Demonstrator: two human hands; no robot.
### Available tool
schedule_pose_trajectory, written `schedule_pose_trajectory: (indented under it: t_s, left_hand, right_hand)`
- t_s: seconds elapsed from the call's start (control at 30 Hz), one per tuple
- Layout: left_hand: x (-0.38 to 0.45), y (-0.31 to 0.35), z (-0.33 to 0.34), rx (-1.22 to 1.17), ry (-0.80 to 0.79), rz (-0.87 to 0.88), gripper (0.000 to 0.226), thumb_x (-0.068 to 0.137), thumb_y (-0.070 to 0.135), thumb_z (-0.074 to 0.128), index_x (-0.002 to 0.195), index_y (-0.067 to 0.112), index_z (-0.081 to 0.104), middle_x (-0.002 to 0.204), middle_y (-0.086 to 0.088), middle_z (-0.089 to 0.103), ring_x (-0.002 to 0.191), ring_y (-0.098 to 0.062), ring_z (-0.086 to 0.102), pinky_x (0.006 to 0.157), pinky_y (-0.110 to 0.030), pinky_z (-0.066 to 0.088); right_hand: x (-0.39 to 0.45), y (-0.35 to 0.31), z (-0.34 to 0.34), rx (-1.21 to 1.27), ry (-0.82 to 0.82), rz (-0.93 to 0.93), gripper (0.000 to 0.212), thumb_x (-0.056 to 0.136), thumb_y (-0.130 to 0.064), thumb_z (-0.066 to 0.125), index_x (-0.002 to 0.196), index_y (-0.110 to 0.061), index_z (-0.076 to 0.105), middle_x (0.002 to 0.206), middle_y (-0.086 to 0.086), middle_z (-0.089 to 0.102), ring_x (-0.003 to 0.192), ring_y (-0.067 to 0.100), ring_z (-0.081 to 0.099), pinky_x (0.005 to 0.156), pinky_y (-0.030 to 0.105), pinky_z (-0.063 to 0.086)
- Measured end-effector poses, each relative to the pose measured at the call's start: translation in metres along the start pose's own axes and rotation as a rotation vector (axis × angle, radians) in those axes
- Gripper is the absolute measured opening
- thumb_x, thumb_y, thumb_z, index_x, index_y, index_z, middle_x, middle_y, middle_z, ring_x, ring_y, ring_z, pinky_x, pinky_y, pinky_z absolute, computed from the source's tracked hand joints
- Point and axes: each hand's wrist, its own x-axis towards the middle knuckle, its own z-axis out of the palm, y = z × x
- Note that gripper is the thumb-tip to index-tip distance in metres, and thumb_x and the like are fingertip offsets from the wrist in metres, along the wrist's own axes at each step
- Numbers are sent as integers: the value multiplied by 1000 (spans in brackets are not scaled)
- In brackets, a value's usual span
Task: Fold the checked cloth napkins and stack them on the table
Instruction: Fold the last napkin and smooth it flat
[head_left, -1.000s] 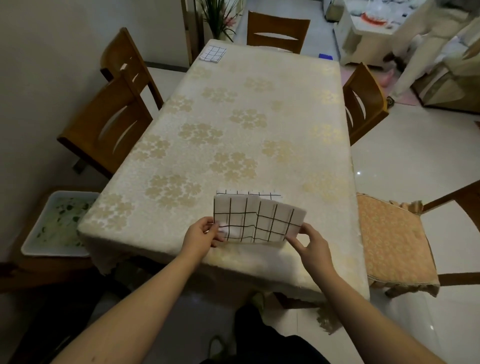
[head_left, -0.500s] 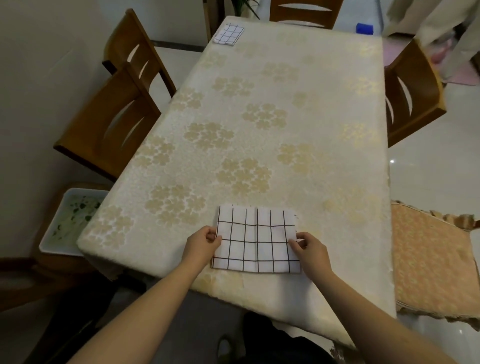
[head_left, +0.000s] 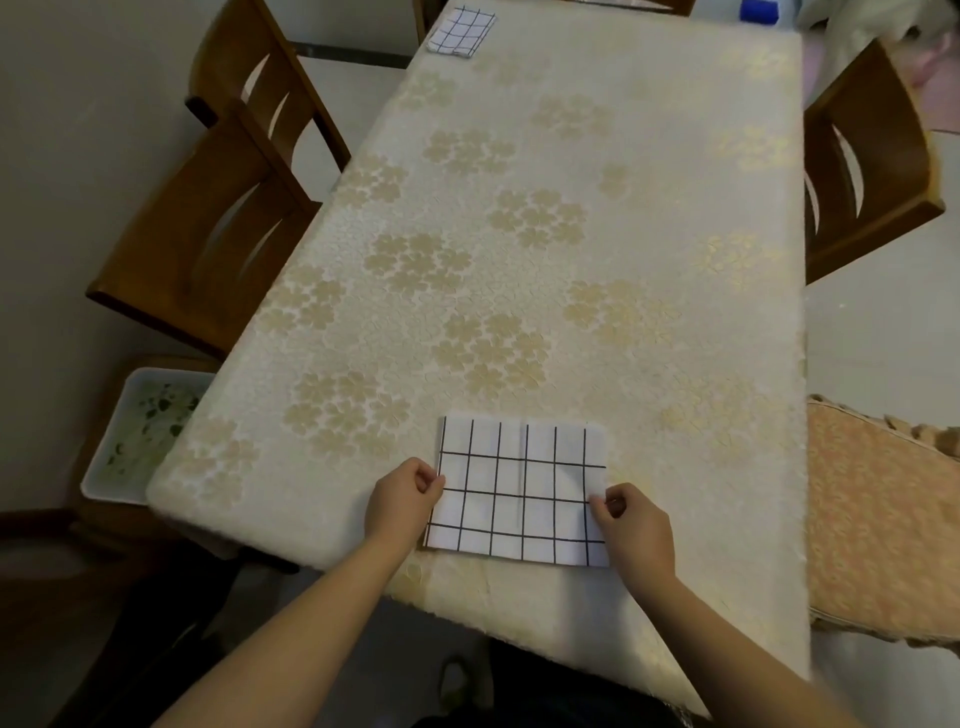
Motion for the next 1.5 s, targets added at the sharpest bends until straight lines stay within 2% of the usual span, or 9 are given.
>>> schedule_pose_trajectory:
  t_s: [0.13, 0.2, 0.3, 0.4, 0.47, 0.57, 0.7, 1.2, 1.5]
  left_hand:
    - [0, 1, -1, -10, -8, -2, 14, 91, 35, 64, 89, 23, 58, 75, 6, 60, 69, -9, 57, 63, -27, 49]
    - [-2, 0, -1, 3, 11, 26, 17, 91, 37, 62, 91, 23, 53, 72, 6, 56, 66, -10, 56, 61, -30, 49]
    - [-9, -3, 6, 116, 128, 267, 18, 94, 39, 53, 92, 22, 52, 78, 9, 52, 67, -10, 50, 58, -25, 41]
    - [-11, -9, 24, 339, 194, 671, 27, 94, 35, 43, 109, 18, 59, 104, 4, 60, 94, -15, 57, 85, -28, 41]
    - [-6, -11, 36, 456, 186, 778, 41, 96, 32, 40, 129, 14, 56, 130, -2, 58, 121, -21, 53, 105, -33, 32]
    - [0, -15, 44, 591, 101, 739, 57, 99, 39, 33, 149, 11, 38, 156, -6, 34, 145, -21, 29, 117, -41, 18]
    - [0, -17, 47, 684, -37, 623, 66, 99, 48, 28, 155, 14, 20, 163, -5, 12, 150, -19, 11, 118, -45, 14]
    - [0, -15, 44, 706, -64, 519, 73, 95, 58, 27, 156, 28, 0, 161, -18, -12, 150, -29, -13, 120, -46, 3]
    - [0, -11, 40, 659, -79, 518, 72, 96, 62, 25, 156, 30, 2, 162, -15, -13, 150, -28, -12, 119, -43, -1]
  right_hand:
    - [1, -1, 0, -10, 3, 7, 16, 92, -33, 64, 92, -16, 61, 77, -6, 62, 67, 9, 57, 59, 29, 46]
    - [-1, -2, -1, -11, 35, -3, 24, 93, -36, 61, 106, -16, 58, 96, -4, 60, 76, 12, 57, 64, 30, 46]
    - [-6, -7, 3, -81, 169, -99, 32, 96, -33, 56, 121, -13, 56, 114, 5, 56, 96, 22, 58, 83, 36, 47]
    - [-14, -19, 20, -146, 215, -391, 34, 97, -30, 48, 124, -13, 58, 114, 7, 61, 103, 25, 58, 89, 34, 40]
    - [-17, -29, 40, -207, 186, -550, 43, 96, -32, 40, 132, -12, 55, 125, 7, 61, 115, 24, 55, 99, 37, 41]
    - [-17, -42, 72, -301, 101, -672, 50, 98, -28, 37, 145, -10, 43, 146, 8, 49, 137, 23, 42, 116, 36, 29]
    - [-9, -49, 99, -424, -34, -681, 52, 100, -27, 31, 149, -9, 35, 155, 7, 36, 145, 21, 30, 117, 35, 13]
    - [47, 3, 42, -656, -18, -511, 66, 99, -57, 16, 157, -26, 4, 164, -3, -1, 151, 16, -3, 121, 41, 0]
    - [53, 5, 26, -660, -78, -487, 67, 97, -60, 8, 156, -29, -3, 163, -8, -10, 150, 13, -12, 120, 42, -9]
